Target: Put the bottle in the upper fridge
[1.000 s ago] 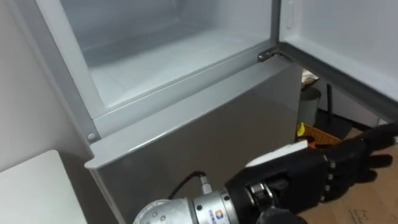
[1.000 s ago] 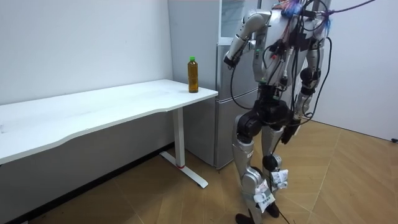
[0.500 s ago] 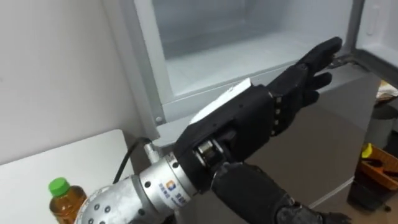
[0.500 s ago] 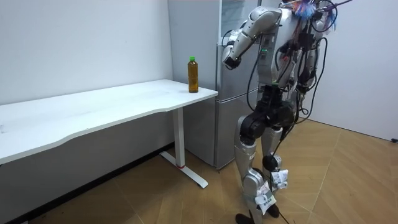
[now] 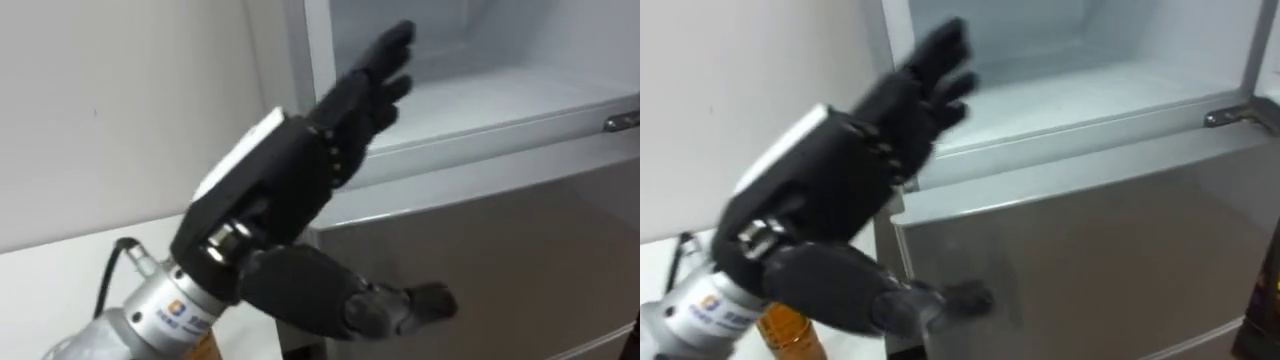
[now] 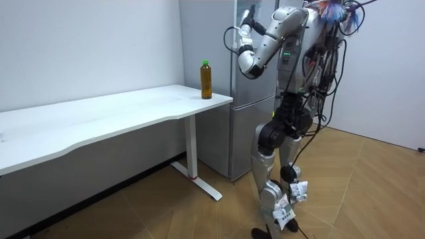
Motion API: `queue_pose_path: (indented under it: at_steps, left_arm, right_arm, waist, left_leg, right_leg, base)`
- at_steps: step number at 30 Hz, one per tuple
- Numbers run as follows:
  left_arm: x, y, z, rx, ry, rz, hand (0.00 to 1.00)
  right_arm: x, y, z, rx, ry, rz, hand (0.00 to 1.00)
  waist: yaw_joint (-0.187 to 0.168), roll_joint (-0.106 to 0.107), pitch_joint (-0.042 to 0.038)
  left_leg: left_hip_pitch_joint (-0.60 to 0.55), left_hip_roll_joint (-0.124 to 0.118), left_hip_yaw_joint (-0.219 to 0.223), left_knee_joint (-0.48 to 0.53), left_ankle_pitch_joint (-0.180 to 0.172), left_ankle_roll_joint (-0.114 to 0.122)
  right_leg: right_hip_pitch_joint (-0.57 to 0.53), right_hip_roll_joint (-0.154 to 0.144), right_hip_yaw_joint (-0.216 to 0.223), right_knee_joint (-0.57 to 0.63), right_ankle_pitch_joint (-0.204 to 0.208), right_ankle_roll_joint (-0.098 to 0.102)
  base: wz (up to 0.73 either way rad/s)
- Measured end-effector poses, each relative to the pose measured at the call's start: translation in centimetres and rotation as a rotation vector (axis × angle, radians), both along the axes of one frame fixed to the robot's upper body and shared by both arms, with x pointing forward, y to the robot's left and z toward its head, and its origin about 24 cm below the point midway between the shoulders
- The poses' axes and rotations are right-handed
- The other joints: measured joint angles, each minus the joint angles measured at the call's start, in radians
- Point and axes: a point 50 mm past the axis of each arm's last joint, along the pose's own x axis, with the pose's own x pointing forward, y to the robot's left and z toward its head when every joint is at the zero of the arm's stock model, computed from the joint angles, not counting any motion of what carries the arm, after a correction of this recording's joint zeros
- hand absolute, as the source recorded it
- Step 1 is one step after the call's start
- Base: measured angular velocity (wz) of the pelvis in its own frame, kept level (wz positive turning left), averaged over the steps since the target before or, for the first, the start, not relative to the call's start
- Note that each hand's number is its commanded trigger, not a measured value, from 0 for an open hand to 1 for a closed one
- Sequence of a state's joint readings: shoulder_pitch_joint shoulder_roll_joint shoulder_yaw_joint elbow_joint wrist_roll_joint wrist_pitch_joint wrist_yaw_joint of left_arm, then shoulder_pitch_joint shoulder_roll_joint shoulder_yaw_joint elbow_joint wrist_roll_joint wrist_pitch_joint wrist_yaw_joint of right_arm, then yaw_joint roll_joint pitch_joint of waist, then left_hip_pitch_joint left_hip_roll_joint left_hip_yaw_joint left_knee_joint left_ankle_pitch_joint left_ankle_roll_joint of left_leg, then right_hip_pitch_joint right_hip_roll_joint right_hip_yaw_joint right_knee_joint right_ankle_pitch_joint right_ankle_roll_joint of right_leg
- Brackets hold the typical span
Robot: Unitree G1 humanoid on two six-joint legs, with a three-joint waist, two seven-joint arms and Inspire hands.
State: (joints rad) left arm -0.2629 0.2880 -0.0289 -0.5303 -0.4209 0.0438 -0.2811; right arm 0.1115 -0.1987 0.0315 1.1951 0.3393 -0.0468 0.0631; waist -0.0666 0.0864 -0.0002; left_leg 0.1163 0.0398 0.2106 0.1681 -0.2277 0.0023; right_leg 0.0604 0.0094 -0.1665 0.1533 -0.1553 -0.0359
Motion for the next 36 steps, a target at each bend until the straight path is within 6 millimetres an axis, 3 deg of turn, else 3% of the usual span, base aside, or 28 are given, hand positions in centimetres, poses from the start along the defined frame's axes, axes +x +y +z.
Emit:
queue_pose_path:
  at_steps: [6,8,15,23,29,30,31,36]
  left_arm:
    - [-0.5,4.6,1.5,-0.121,-0.096,0.248,0.00]
    - [-1.0,6.5,1.1,-0.127,-0.105,0.376,0.00]
    - [-2.8,9.9,-1.3,-0.174,-0.028,0.623,0.00]
    - [-4.9,13.8,-5.2,-0.260,0.110,0.946,0.00]
    - [-6.6,16.8,-11.0,-0.268,0.339,1.212,0.00]
    - [-6.8,16.9,-11.5,-0.270,0.355,1.227,0.00]
    - [-7.1,17.2,-12.4,-0.275,0.394,1.256,0.00]
    - [-9.4,18.6,-16.6,-0.285,0.577,1.372,0.00]
  right_arm:
    - [-0.2,0.1,0.0,0.000,-0.010,-0.005,0.00]
    - [-0.2,0.2,0.0,-0.003,-0.020,0.004,0.00]
    - [-1.1,0.2,0.0,-0.005,-0.014,0.000,0.00]
    - [-1.6,0.2,0.1,-0.012,-0.023,0.003,0.00]
    - [-2.6,0.1,0.1,-0.016,-0.028,-0.044,0.00]
    - [-2.6,0.1,0.1,-0.017,-0.028,-0.044,0.00]
    - [-2.7,0.0,0.2,-0.021,-0.030,-0.047,0.00]
    - [-2.7,-0.4,0.4,-0.036,-0.057,-0.069,0.00]
  waist:
    - [0.056,0.000,-0.0001]
    - [0.070,0.002,-0.0016]
    - [0.125,-0.003,-0.0019]
    - [0.129,-0.016,0.0026]
    - [0.136,-0.008,-0.0006]
    - [0.137,-0.018,0.0035]
    - [0.145,-0.011,-0.0015]
    - [0.156,-0.028,0.0054]
  left_leg:
    - [0.001,-0.001,-0.009,0.000,0.000,0.000]
    - [0.000,-0.001,-0.025,0.000,0.000,0.000]
    - [0.003,-0.002,-0.035,0.001,0.000,0.000]
    - [0.018,-0.014,-0.071,0.003,0.000,0.000]
    - [0.014,-0.017,-0.085,0.004,0.000,0.000]
    - [0.014,-0.017,-0.085,0.003,0.000,0.000]
    - [0.016,-0.017,-0.085,0.002,0.000,0.000]
    - [0.022,-0.019,-0.088,0.000,0.000,0.000]
  right_leg:
    - [0.009,-0.002,-0.005,-0.002,-0.001,0.002]
    - [0.013,-0.005,-0.016,-0.002,-0.003,0.004]
    - [0.025,-0.011,-0.033,-0.002,-0.010,0.007]
    - [0.045,-0.016,-0.057,0.000,-0.024,0.007]
    - [0.044,-0.021,-0.070,0.003,-0.033,0.008]
    - [0.044,-0.021,-0.071,0.006,-0.033,0.008]
    - [0.044,-0.021,-0.071,0.009,-0.034,0.008]
    - [0.048,-0.024,-0.071,0.014,-0.039,0.010]
  base:
    - [0.02]
    - [0.12]
    - [0.12]
    - [0.10]
    - [0.07]
    - [0.00]
    - [-0.04]
    - [0.01]
